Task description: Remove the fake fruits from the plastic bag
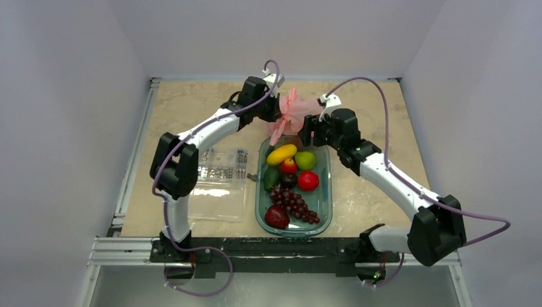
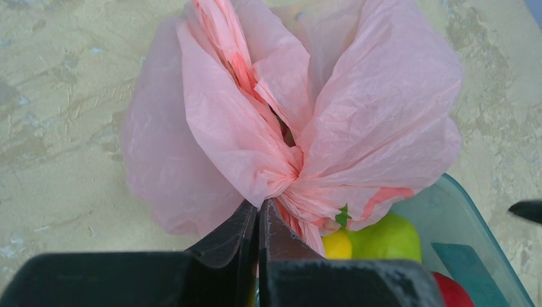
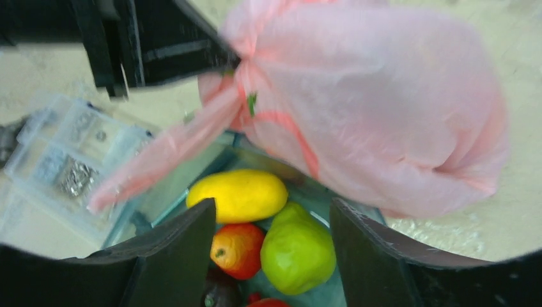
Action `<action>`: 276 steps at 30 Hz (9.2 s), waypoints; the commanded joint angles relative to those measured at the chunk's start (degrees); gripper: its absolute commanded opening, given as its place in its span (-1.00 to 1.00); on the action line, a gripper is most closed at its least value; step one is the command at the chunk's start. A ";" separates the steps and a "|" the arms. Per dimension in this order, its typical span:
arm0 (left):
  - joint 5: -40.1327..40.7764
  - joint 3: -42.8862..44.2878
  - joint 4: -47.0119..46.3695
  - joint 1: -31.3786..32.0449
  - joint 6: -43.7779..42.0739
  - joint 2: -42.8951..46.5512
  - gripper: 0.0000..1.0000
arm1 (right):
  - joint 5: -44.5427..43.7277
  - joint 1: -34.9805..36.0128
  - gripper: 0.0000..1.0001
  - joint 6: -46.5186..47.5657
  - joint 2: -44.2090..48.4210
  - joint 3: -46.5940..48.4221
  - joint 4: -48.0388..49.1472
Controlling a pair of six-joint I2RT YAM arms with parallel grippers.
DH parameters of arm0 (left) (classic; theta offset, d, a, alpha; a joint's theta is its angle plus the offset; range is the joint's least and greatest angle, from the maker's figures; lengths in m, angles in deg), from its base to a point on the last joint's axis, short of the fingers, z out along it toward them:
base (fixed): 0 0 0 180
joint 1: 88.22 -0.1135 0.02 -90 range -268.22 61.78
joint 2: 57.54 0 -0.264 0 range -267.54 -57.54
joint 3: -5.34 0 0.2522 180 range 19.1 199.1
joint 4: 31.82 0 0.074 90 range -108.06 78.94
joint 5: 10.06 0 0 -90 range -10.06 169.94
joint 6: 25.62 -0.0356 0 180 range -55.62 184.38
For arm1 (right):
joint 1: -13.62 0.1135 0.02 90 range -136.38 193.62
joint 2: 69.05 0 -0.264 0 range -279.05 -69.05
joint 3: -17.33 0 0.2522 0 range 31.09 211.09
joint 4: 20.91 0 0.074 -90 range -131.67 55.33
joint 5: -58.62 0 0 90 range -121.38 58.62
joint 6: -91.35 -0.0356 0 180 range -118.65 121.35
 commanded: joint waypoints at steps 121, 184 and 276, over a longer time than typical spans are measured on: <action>1.69 -19.07 -15.79 -0.31 19.97 23.09 -1.00 | 7.62 -17.03 -1.00 -8.41 -6.01 0.40 22.67; -18.56 -23.00 -14.55 -12.86 25.97 20.38 -1.00 | 2.55 -16.79 -1.00 -25.17 -9.60 10.75 23.59; -16.56 -4.52 -5.62 -17.02 17.60 21.38 -1.00 | 0.45 -10.58 -0.35 -5.18 -32.62 48.47 6.91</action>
